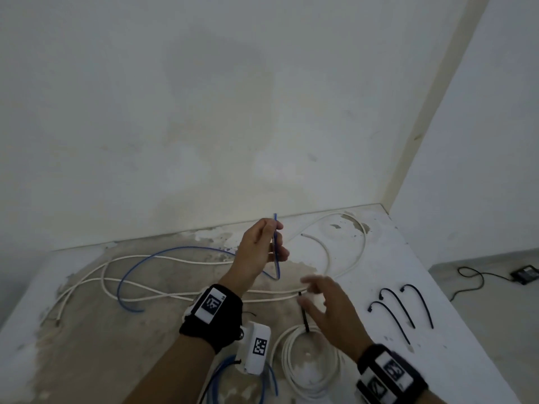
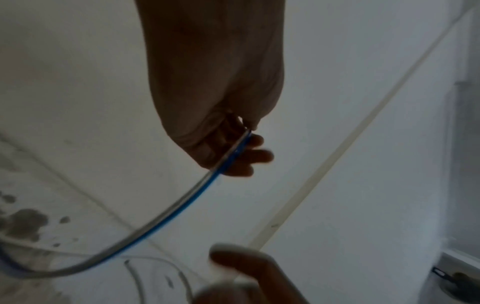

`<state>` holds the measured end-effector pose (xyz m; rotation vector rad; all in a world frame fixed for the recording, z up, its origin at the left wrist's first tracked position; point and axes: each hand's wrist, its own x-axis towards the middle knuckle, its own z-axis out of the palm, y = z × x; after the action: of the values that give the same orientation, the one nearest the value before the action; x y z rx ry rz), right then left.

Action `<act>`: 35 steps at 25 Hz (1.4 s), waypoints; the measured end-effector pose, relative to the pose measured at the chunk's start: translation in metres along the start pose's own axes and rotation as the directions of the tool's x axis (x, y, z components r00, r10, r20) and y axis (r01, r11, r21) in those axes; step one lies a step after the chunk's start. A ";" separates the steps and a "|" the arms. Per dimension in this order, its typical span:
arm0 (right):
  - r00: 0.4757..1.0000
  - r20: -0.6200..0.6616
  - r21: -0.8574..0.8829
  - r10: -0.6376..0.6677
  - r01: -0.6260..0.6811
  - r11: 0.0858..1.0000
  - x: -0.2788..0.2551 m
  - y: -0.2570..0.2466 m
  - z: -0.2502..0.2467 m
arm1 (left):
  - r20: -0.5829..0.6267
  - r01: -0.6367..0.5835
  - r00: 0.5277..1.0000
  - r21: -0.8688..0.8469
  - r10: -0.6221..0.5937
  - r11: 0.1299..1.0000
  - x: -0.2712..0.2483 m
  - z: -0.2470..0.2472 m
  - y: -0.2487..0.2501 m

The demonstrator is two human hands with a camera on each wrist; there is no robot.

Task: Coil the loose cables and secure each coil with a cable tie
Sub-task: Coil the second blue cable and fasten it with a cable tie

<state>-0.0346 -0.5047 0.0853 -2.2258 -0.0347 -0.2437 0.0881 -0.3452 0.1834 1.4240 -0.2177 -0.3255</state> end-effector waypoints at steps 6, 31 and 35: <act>0.911 0.364 0.160 -0.194 0.144 0.976 0.064 -0.102 0.012 | -0.017 0.024 1.000 0.015 -0.024 1.000 -0.018 -0.019 0.071; 0.897 0.053 -0.435 -0.439 0.417 0.798 0.137 -0.178 -0.071 | -0.079 0.220 0.975 0.246 -0.206 0.944 -0.063 -0.092 0.133; 0.908 0.176 -0.496 -0.380 0.415 0.762 0.123 -0.187 -0.067 | -0.093 0.181 0.982 0.211 -0.164 0.961 -0.065 -0.080 0.128</act>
<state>0.0545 -0.4489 0.2946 -2.7606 -0.5479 -0.4575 0.0661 -0.2332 0.3017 1.6750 -0.0685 -0.3997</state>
